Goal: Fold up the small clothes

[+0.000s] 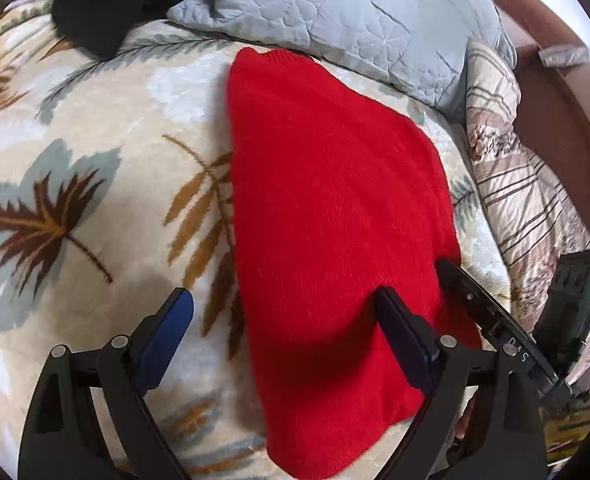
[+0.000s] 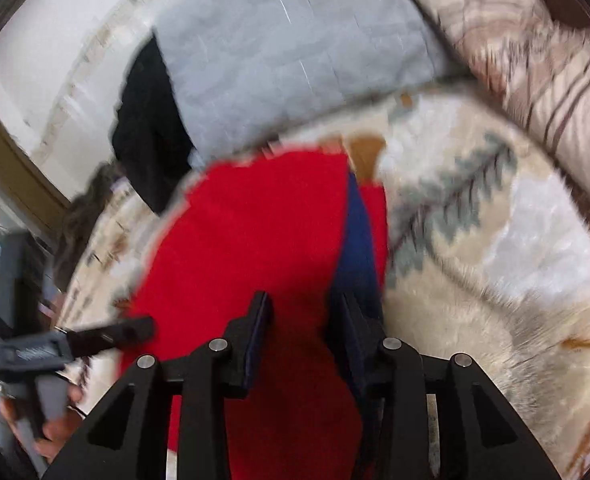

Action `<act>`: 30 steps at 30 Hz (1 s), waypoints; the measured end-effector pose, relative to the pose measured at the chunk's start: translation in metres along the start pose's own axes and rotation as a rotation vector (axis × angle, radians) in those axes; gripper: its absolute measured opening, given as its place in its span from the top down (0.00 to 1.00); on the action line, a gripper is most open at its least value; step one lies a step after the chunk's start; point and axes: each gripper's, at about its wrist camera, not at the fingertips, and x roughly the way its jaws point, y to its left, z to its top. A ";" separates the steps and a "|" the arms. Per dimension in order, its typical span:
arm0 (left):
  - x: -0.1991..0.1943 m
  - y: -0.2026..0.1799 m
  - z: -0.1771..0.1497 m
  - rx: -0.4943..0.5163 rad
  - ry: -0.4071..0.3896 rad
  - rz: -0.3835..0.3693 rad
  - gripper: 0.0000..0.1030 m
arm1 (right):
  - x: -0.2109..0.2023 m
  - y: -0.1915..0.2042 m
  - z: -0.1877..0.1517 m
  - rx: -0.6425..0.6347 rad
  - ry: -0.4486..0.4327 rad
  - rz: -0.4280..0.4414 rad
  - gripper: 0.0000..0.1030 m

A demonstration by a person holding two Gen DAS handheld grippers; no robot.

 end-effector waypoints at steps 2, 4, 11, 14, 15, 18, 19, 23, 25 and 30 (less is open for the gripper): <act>-0.004 0.002 0.002 -0.005 0.004 -0.011 0.09 | -0.001 -0.010 0.003 0.048 -0.012 0.033 0.65; -0.018 0.007 0.010 -0.025 -0.035 -0.026 0.09 | -0.014 -0.022 0.012 0.150 -0.084 0.072 0.63; -0.010 0.018 0.045 -0.133 -0.052 -0.065 0.09 | 0.008 -0.001 0.039 0.115 -0.119 0.050 0.64; 0.016 0.014 0.045 -0.096 0.024 0.027 0.09 | 0.034 0.008 0.042 0.038 -0.037 -0.078 0.63; 0.015 0.018 0.044 -0.106 0.028 -0.007 0.09 | 0.029 0.007 0.044 0.047 -0.038 -0.060 0.63; 0.004 0.033 0.037 -0.170 -0.003 -0.121 0.10 | -0.001 -0.023 0.045 0.162 -0.090 0.024 0.56; 0.003 0.038 0.034 -0.197 -0.006 -0.164 0.10 | -0.009 -0.036 0.044 0.201 -0.104 0.044 0.52; 0.026 0.039 0.022 -0.231 0.081 -0.299 0.10 | -0.001 -0.060 0.031 0.250 -0.017 0.166 0.44; 0.038 0.031 0.015 -0.217 0.107 -0.305 0.10 | 0.014 -0.059 0.024 0.245 0.015 0.224 0.40; 0.041 0.018 0.019 -0.198 0.091 -0.307 0.08 | 0.037 -0.037 0.025 0.157 0.043 0.248 0.19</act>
